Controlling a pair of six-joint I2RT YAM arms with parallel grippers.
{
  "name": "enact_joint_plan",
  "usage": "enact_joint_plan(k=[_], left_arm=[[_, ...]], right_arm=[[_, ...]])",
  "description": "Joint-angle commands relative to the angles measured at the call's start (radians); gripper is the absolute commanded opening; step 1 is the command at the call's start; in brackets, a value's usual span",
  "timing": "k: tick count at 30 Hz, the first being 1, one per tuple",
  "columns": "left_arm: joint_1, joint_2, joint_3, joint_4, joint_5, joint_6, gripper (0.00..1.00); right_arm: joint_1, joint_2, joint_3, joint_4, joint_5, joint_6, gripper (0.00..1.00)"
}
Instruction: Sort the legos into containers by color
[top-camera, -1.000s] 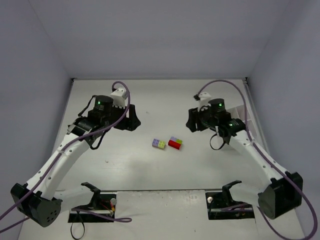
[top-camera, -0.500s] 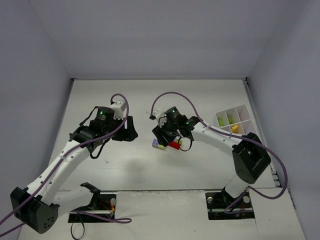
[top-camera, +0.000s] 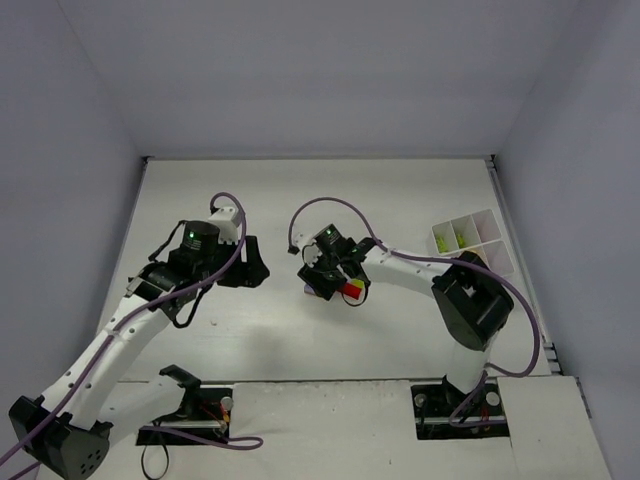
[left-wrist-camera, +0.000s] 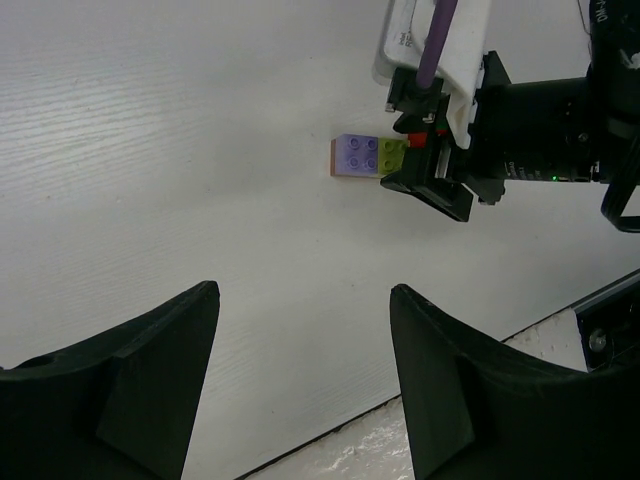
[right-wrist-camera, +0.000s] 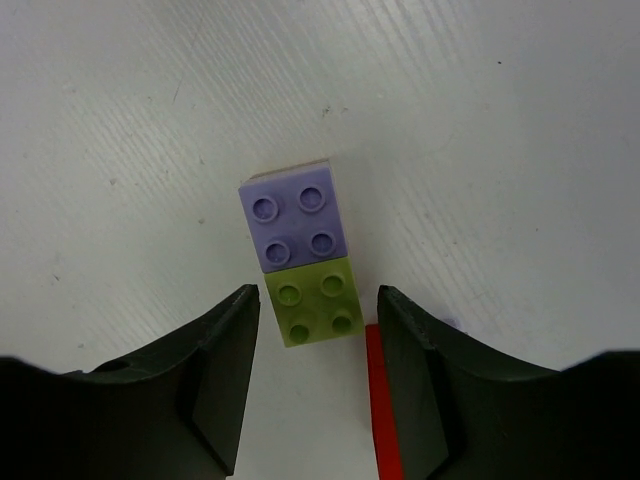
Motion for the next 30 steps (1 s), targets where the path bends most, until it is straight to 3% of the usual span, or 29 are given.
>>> enact_joint_plan(k=[1, 3, 5, 9, 20, 30], left_arm=[[0.007, -0.01, -0.002, 0.015, -0.014, 0.001, 0.63], [0.007, -0.01, -0.002, 0.015, -0.013, 0.002, 0.63], [0.005, -0.01, -0.005, 0.016, -0.011, 0.009, 0.63], [0.005, -0.01, 0.0, 0.021, -0.005, 0.025, 0.63], [0.007, 0.025, 0.09, 0.111, 0.009, 0.039, 0.63], [0.008, 0.185, 0.201, 0.317, 0.194, -0.197, 0.63]], right_arm=[[0.023, -0.002, 0.046, 0.024, 0.036, -0.025, 0.47], [0.026, 0.0, 0.039, 0.026, 0.042, -0.024, 0.44], [0.026, 0.005, 0.037, 0.024, 0.045, -0.024, 0.35], [0.027, -0.011, 0.031, 0.026, 0.042, -0.032, 0.01], [-0.048, -0.247, 0.039, 0.095, -0.053, -0.016, 0.0], [-0.048, -0.4, 0.007, 0.143, -0.035, -0.036, 0.0]])
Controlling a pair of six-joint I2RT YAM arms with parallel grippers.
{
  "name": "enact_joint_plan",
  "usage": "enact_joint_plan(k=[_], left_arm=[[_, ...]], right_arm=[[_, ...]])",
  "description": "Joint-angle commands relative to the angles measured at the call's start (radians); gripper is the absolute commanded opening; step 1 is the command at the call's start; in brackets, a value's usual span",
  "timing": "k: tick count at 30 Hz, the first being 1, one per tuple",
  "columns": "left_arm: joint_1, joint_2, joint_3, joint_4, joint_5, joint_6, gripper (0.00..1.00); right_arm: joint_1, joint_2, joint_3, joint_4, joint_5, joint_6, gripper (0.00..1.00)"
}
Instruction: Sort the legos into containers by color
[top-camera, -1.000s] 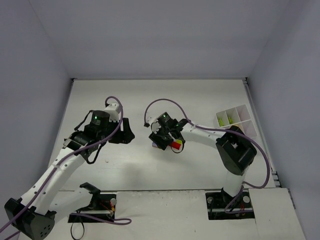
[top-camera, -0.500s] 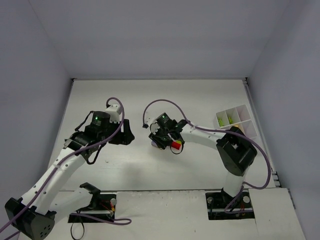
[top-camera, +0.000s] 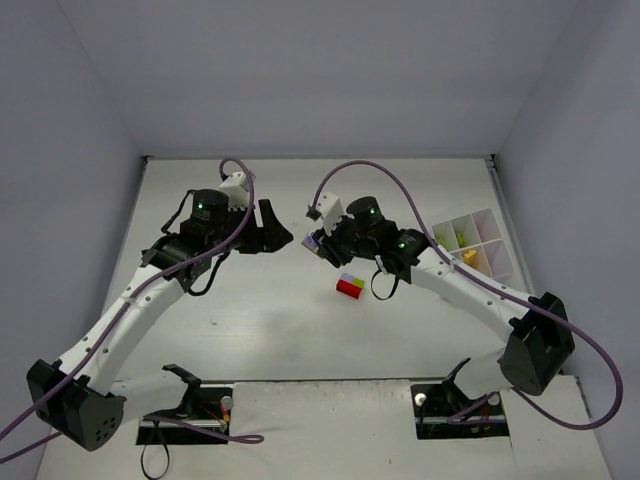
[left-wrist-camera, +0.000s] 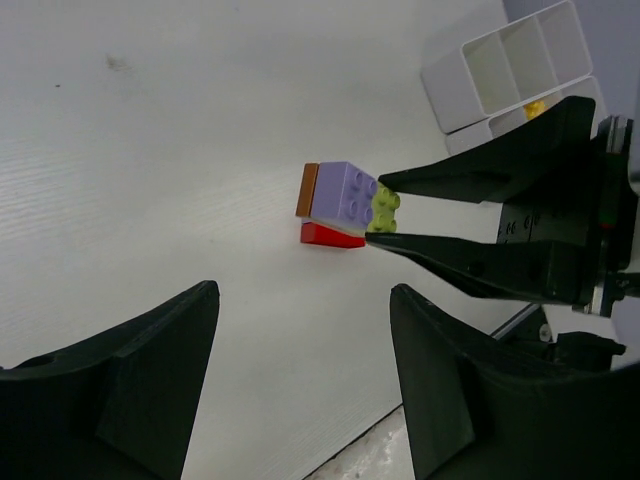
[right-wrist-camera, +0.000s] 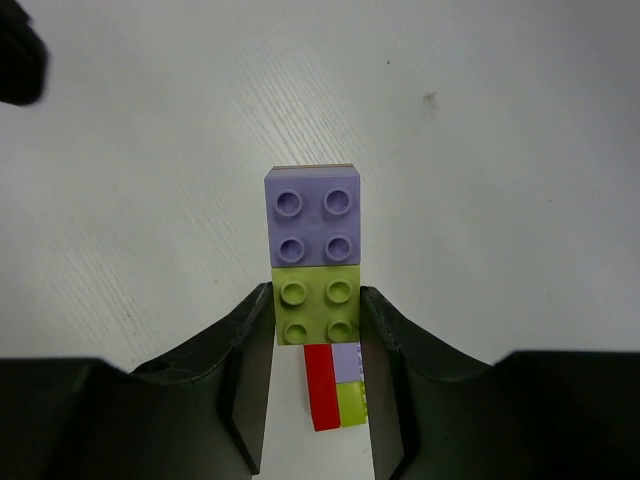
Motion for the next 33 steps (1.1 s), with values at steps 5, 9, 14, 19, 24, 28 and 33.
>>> enact_joint_plan(k=[5, 9, 14, 19, 24, 28, 33], left_arm=[[0.007, 0.094, 0.071, 0.201, 0.136, -0.136, 0.63], [0.007, 0.128, 0.079, 0.221, 0.181, -0.16, 0.63], [0.006, 0.144, 0.063, 0.279, 0.207, -0.194, 0.63], [0.004, 0.169, 0.065, 0.316, 0.233, -0.209, 0.62], [0.003, 0.197, 0.06, 0.328, 0.265, -0.225, 0.6], [0.004, 0.217, 0.053, 0.333, 0.273, -0.225, 0.58], [0.004, 0.237, 0.051, 0.341, 0.284, -0.22, 0.5]], right_arm=[[0.005, -0.115, -0.018, 0.116, -0.016, 0.018, 0.0], [0.007, -0.138, -0.03, 0.125, -0.021, 0.033, 0.0], [0.011, -0.157, -0.043, 0.138, -0.031, 0.047, 0.0], [0.018, -0.16, -0.047, 0.141, -0.033, 0.054, 0.0], [0.019, -0.171, -0.052, 0.147, -0.021, 0.061, 0.0], [0.021, -0.174, -0.05, 0.151, -0.018, 0.067, 0.0], [0.019, -0.167, -0.049, 0.158, -0.025, 0.073, 0.0]])
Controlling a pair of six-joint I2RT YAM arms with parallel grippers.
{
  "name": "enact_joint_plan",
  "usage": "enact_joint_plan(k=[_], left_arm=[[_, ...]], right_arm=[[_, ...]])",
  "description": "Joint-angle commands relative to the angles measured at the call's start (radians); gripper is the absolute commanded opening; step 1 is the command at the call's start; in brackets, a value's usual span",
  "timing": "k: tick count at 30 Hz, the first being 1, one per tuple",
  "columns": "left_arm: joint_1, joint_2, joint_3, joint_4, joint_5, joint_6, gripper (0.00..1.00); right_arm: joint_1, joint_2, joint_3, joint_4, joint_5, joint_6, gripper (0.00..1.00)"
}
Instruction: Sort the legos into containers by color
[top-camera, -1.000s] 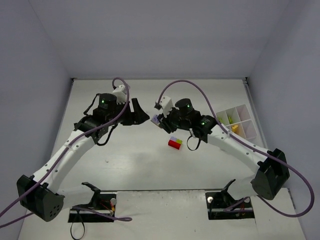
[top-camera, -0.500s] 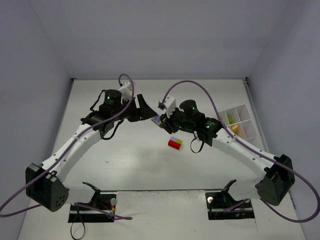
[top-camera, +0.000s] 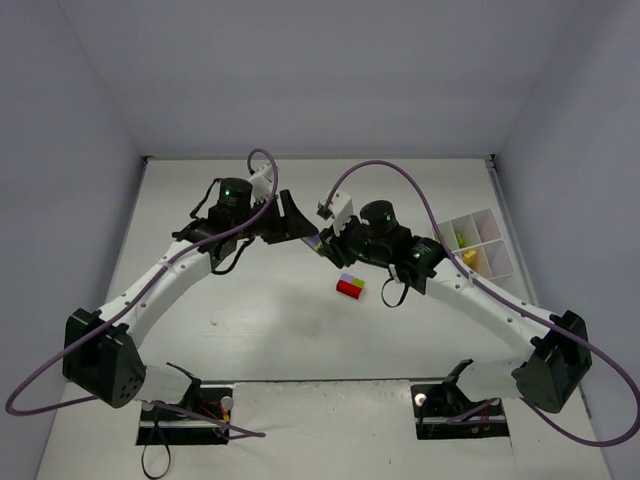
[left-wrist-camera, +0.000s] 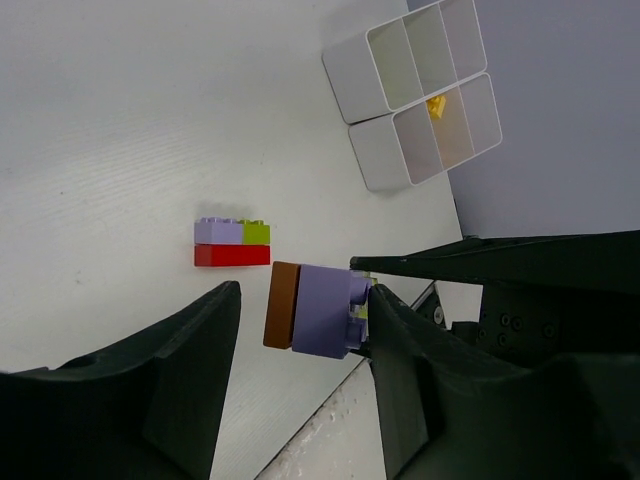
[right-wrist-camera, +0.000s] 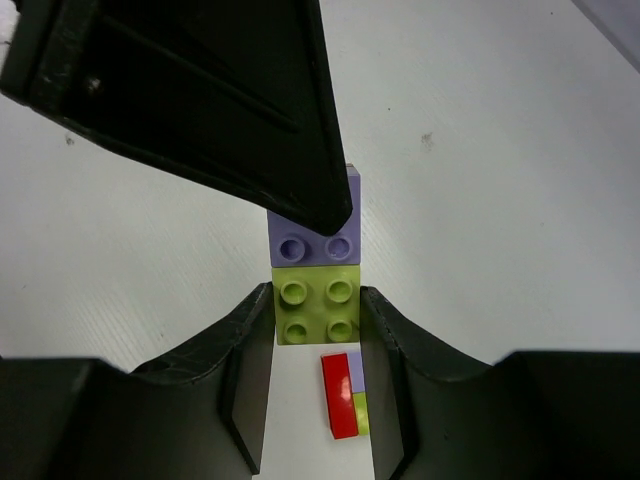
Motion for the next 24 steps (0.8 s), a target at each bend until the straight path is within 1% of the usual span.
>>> enact_joint_plan(k=[1, 2, 5, 7, 8, 10, 12, 15, 16, 24], left_arm=[[0.003, -0.008, 0.031, 0.082, 0.033, -0.005, 0.47], [0.004, -0.005, 0.031, 0.082, 0.039, -0.005, 0.43], [0.003, 0.002, 0.033, 0.084, 0.05, -0.002, 0.36], [0.004, 0.007, 0.034, 0.083, 0.056, 0.002, 0.3], [0.004, 0.009, 0.034, 0.082, 0.059, 0.006, 0.24], [0.004, 0.01, 0.034, 0.067, 0.053, 0.02, 0.16], [0.001, 0.007, 0.036, 0.041, 0.012, 0.061, 0.11], [-0.011, -0.002, 0.043, -0.034, -0.053, 0.141, 0.08], [-0.013, -0.005, 0.042, -0.061, -0.099, 0.158, 0.07], [-0.016, -0.039, 0.002, -0.12, -0.274, 0.282, 0.06]], right_arm=[[0.007, -0.037, 0.009, 0.092, -0.011, 0.011, 0.0], [0.007, -0.035, 0.009, 0.093, -0.011, 0.013, 0.0], [0.007, -0.034, 0.01, 0.099, -0.004, 0.011, 0.0], [0.007, -0.029, 0.012, 0.102, -0.001, 0.01, 0.0], [0.005, -0.021, 0.015, 0.104, 0.001, 0.01, 0.0], [0.004, -0.017, 0.02, 0.102, 0.007, 0.01, 0.0], [0.004, -0.015, 0.026, 0.102, 0.009, 0.008, 0.0], [0.001, -0.017, 0.035, 0.099, 0.015, 0.005, 0.0], [-0.002, -0.018, 0.039, 0.099, 0.015, 0.003, 0.0], [-0.016, -0.027, 0.067, 0.058, 0.035, -0.007, 0.0]])
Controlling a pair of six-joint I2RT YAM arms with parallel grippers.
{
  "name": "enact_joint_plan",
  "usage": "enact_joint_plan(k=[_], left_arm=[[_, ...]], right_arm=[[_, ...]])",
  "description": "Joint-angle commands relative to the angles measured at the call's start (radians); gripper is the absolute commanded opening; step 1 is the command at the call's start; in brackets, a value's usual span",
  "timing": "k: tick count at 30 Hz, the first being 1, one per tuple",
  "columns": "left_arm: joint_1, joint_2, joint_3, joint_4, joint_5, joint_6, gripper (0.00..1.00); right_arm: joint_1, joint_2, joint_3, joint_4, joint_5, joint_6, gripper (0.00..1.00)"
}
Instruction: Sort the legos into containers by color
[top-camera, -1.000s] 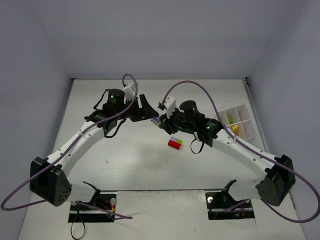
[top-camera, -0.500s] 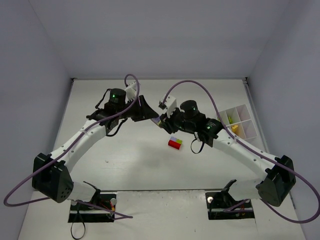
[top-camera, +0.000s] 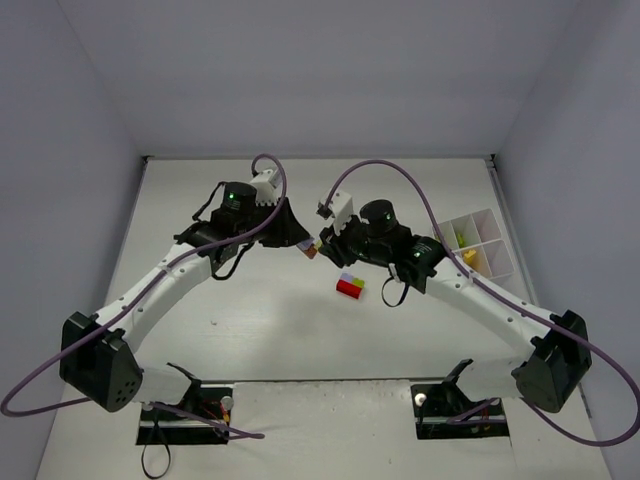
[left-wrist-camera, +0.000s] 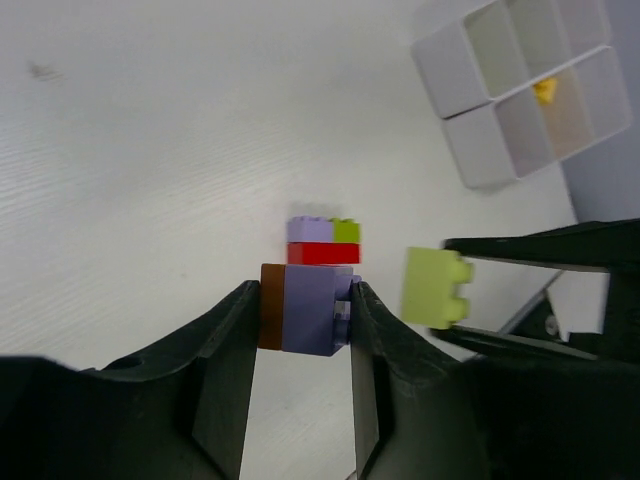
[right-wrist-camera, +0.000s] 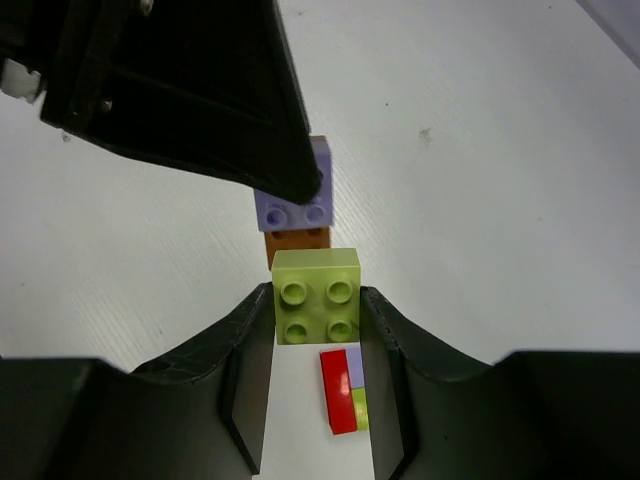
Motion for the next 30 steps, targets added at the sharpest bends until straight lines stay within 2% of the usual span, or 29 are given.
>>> enact_joint_plan(k=[1, 6, 9, 10, 14, 21, 30], left_arm=[[0.017, -0.024, -0.002, -0.067, -0.157, 0.115, 0.06], [0.017, -0.031, -0.008, -0.083, -0.2, 0.132, 0.06], [0.017, -0.048, -0.014, -0.082, -0.193, 0.123, 0.06], [0.017, -0.053, -0.016, -0.08, -0.188, 0.119, 0.06], [0.019, -0.076, -0.021, -0.074, -0.164, 0.087, 0.06], [0.017, -0.094, 0.001, -0.082, -0.115, 0.061, 0.06], [0.019, -0.099, 0.016, -0.1, -0.087, 0.06, 0.06]], right_arm=[[-0.017, -0.032, 0.063, 0.067, 0.033, -0.007, 0.0], [-0.061, -0.048, 0.056, 0.024, 0.094, 0.004, 0.0], [-0.146, -0.061, 0.031, -0.037, 0.204, 0.031, 0.0], [-0.164, -0.064, 0.022, -0.07, 0.323, 0.047, 0.0], [-0.299, -0.055, -0.01, -0.141, 0.531, 0.105, 0.0], [-0.529, -0.016, -0.047, -0.189, 0.556, 0.231, 0.0], [-0.614, 0.097, -0.044, -0.171, 0.525, 0.285, 0.08]])
